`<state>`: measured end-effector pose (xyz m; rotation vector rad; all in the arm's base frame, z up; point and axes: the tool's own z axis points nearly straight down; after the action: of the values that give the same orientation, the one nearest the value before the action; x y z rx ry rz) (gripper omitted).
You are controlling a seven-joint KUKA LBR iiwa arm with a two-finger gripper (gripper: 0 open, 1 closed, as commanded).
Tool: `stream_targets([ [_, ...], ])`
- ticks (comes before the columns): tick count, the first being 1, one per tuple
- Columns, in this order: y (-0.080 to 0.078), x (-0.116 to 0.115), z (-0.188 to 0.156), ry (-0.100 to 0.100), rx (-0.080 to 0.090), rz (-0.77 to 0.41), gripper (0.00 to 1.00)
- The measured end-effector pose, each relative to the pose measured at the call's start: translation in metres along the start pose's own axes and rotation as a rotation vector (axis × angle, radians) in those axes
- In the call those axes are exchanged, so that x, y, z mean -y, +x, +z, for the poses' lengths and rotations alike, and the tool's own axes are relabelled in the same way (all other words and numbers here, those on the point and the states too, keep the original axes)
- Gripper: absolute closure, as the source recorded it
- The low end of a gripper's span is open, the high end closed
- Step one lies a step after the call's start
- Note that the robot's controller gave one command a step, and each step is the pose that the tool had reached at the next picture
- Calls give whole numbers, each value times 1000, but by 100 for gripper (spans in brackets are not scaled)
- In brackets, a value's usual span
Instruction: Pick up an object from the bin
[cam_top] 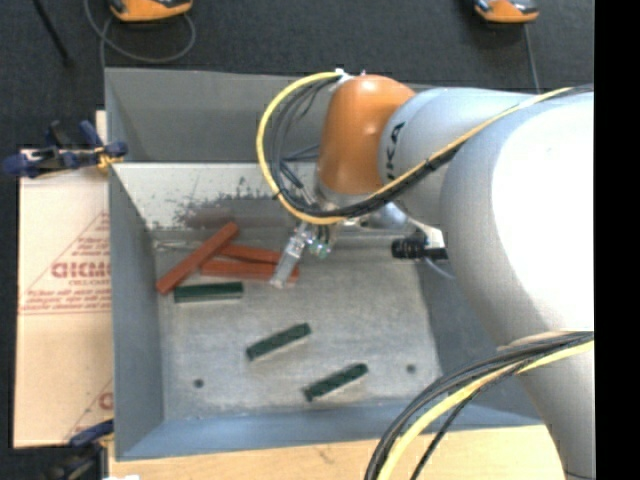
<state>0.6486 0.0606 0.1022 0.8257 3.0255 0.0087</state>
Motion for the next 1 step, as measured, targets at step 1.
stream_targets([
  [1, 15, -23, -5, 4, 2, -47, 0],
])
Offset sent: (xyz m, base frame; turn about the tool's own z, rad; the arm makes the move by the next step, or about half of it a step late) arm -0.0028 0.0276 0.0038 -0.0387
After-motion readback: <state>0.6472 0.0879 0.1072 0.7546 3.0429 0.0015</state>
